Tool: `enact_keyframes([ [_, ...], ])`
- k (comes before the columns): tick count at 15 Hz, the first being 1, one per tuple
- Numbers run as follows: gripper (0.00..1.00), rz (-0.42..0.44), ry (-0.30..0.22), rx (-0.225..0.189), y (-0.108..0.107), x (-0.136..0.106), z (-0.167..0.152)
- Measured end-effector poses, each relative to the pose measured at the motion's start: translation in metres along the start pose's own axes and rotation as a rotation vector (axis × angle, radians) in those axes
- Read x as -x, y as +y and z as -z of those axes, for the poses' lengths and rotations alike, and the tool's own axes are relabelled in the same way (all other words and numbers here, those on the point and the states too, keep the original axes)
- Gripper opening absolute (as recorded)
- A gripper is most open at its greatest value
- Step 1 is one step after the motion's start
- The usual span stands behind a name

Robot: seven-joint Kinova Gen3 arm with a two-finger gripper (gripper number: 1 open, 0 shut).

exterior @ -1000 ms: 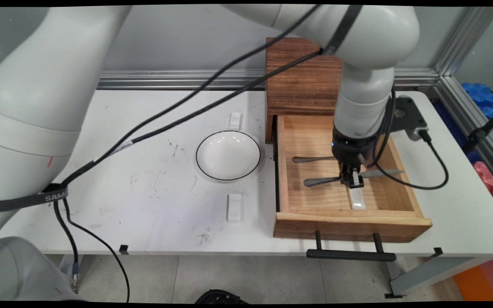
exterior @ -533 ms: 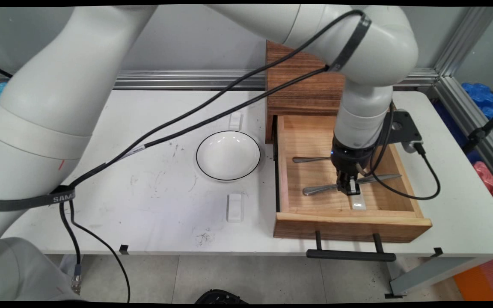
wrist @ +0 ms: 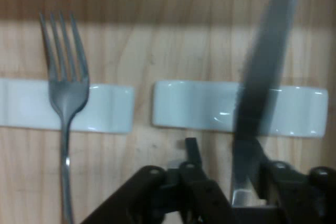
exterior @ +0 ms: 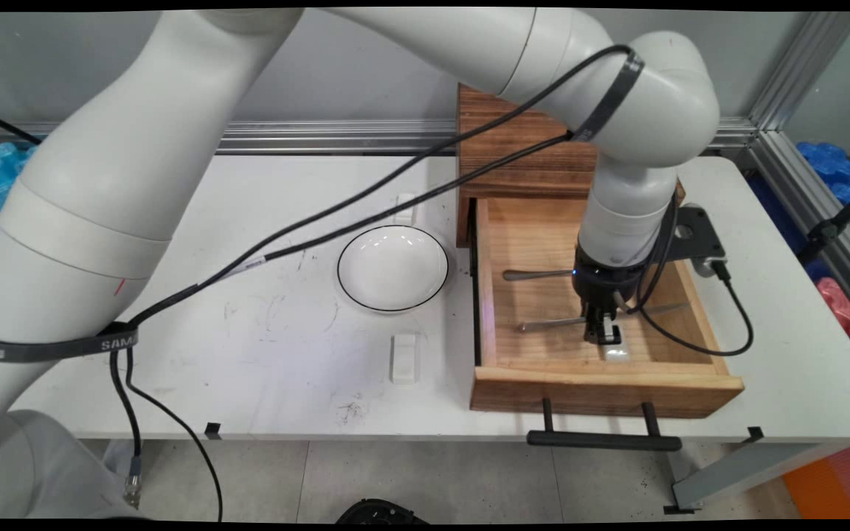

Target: Place the picked object into the drawer

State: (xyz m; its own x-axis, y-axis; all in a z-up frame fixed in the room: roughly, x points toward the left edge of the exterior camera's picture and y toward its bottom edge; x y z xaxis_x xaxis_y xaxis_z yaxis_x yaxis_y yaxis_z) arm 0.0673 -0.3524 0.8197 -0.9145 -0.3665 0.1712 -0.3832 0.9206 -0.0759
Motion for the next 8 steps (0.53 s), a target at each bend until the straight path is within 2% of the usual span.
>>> enact_keyframes([
  [8,1.0,-0.014,0.009,-0.004,0.0007,0.001,-0.0002],
])
